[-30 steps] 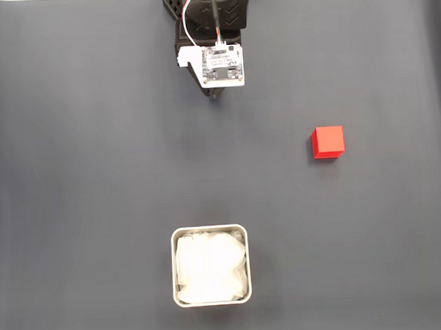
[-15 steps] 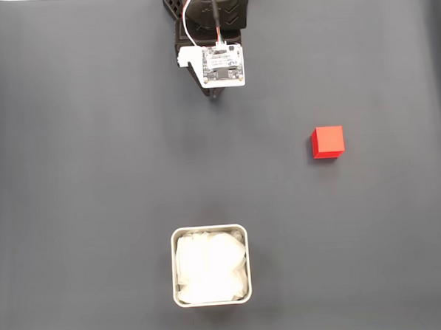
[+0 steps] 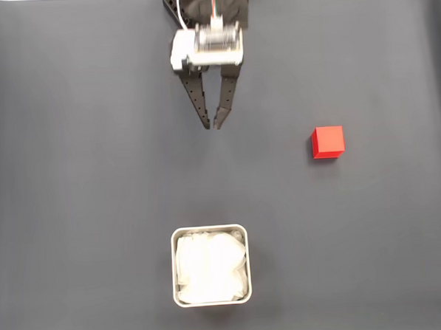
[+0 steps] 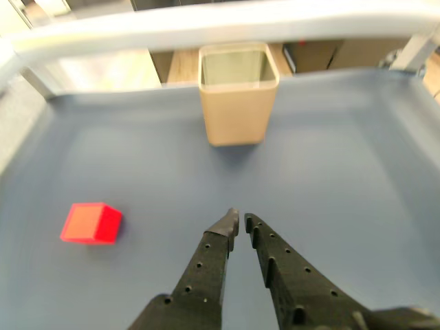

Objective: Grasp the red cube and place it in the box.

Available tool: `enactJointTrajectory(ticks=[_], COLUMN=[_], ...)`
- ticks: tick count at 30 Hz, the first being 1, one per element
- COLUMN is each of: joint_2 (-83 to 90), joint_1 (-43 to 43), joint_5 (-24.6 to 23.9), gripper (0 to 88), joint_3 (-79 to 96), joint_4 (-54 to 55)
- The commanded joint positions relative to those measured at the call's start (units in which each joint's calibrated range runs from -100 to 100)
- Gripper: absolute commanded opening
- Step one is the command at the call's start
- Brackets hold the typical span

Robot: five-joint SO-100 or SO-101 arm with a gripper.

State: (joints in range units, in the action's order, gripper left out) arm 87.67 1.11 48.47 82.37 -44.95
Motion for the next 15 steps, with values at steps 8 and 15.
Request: enactJointTrajectory(ticks=[8, 15], joint_2=[-22.33, -33.16], joint_1=[-0.76, -0.12], joint_5=[2.34, 3.52], gripper=[0.0, 0.0], joint_3=[-42.5, -56.91], joint_4=[-5.79, -18.9])
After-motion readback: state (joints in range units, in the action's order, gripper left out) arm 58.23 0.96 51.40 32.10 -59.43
